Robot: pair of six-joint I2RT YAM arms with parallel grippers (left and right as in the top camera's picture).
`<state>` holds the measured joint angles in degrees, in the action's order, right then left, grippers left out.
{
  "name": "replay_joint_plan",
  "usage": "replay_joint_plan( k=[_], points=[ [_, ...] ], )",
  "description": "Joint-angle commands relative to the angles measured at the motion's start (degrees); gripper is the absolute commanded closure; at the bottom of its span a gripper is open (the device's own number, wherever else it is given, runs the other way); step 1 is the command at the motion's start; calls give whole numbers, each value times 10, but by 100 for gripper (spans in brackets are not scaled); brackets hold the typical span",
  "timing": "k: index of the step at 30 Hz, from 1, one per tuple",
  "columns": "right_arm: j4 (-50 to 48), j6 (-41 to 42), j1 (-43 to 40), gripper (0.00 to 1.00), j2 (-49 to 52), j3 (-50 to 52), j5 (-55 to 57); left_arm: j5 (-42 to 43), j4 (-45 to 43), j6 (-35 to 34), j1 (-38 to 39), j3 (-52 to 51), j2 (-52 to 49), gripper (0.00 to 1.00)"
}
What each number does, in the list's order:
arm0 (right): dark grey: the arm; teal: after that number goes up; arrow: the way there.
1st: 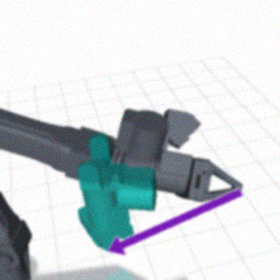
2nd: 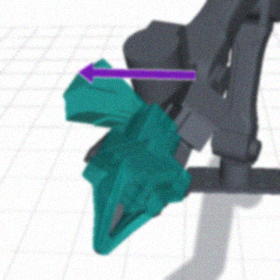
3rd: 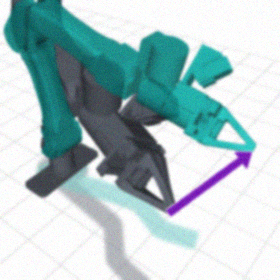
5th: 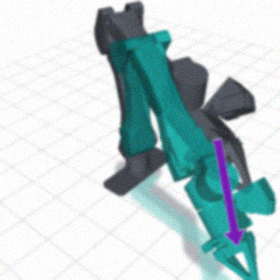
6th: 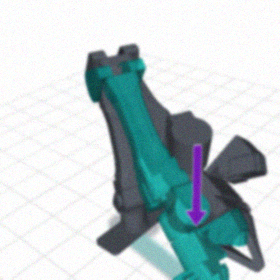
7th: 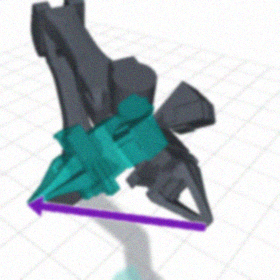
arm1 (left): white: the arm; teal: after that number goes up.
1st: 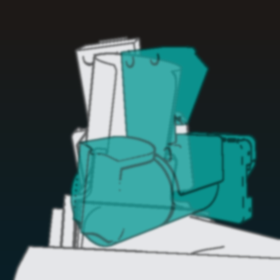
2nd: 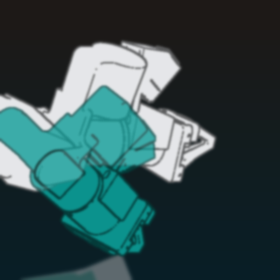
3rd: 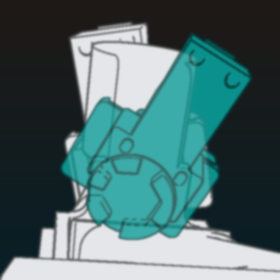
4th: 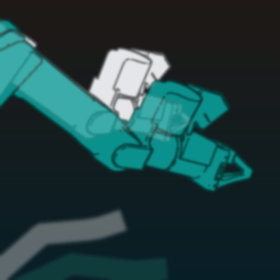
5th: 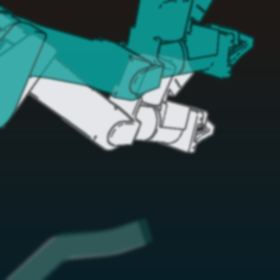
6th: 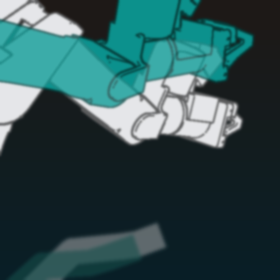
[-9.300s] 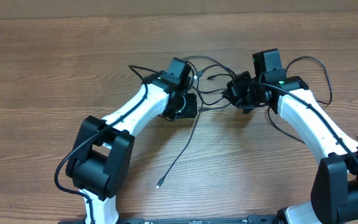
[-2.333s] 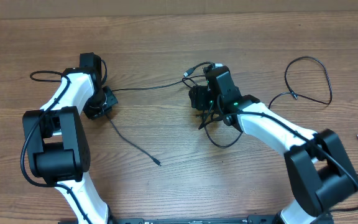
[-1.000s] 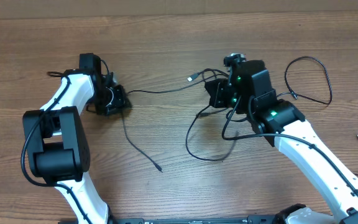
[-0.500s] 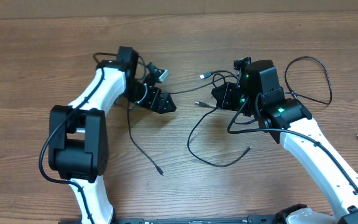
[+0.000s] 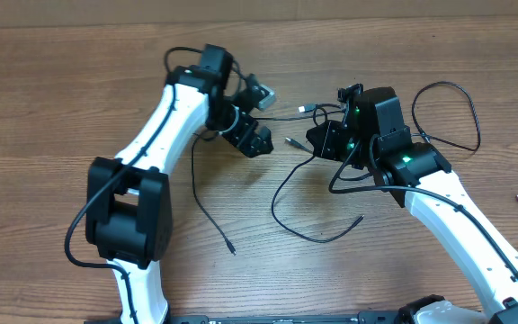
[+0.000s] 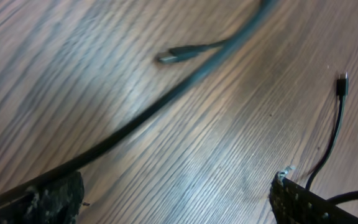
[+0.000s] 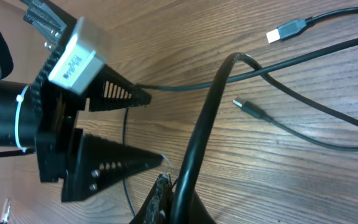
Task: Untangle cables
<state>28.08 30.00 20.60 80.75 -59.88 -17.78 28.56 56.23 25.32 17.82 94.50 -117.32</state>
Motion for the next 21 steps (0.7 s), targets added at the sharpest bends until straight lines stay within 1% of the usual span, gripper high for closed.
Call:
replay_joint_plan(
  k=[1, 4, 6, 8, 11, 17, 21],
  points=[
    [0, 0, -1, 96, 1, -2, -3, -18, 2, 41, 22, 33, 5, 5],
    [0, 0, -1, 96, 1, -2, -3, -21, 26, 47, 29, 65, 9, 6],
    [0, 0, -1, 96, 1, -2, -3, -22, 61, 60, 32, 95, 20, 7],
    [-1, 0, -1, 96, 1, -2, -3, -21, 70, 62, 32, 109, 34, 8],
    [-1, 0, -1, 96, 1, -2, -3, -28, 54, 70, 32, 110, 46, 6],
    [-1, 0, -1, 96, 1, -2, -3, -34, 14, 73, 33, 88, 17, 4],
    [-3, 0, -1, 96, 1, -2, -3, -30, -20, 57, 33, 88, -13, 11]
  ],
)
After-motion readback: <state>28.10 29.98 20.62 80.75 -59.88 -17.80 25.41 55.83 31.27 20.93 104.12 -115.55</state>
